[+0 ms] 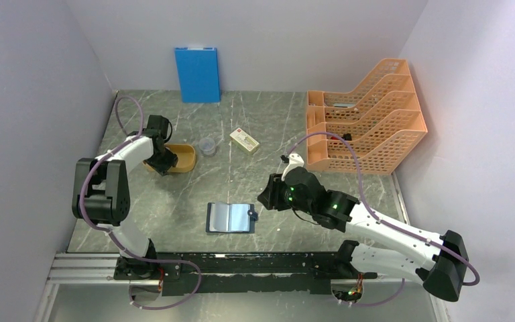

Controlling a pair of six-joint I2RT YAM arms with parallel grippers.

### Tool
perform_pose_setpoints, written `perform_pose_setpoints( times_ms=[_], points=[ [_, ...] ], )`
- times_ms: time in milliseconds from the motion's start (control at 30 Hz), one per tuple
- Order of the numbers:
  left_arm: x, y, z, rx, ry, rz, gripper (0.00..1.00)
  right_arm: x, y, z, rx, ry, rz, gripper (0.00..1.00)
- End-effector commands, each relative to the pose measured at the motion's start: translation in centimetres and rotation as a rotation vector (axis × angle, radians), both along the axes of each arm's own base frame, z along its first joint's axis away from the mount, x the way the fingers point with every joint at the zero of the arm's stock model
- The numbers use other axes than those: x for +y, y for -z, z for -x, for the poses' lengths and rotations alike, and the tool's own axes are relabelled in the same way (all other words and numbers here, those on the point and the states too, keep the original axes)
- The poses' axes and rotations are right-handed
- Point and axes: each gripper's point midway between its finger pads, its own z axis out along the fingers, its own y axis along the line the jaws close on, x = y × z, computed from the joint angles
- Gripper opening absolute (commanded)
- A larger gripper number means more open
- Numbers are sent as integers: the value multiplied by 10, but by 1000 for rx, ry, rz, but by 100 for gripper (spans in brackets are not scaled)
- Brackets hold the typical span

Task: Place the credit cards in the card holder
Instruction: Move the storage box to the center of the board.

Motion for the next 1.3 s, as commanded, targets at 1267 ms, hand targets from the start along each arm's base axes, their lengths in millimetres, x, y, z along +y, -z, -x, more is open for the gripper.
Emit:
perform_pose_setpoints(
  times_ms=[1267],
  points=[
    [-138,5,68,16,63,143,8,-10,31,8,68,30,20,44]
  ],
)
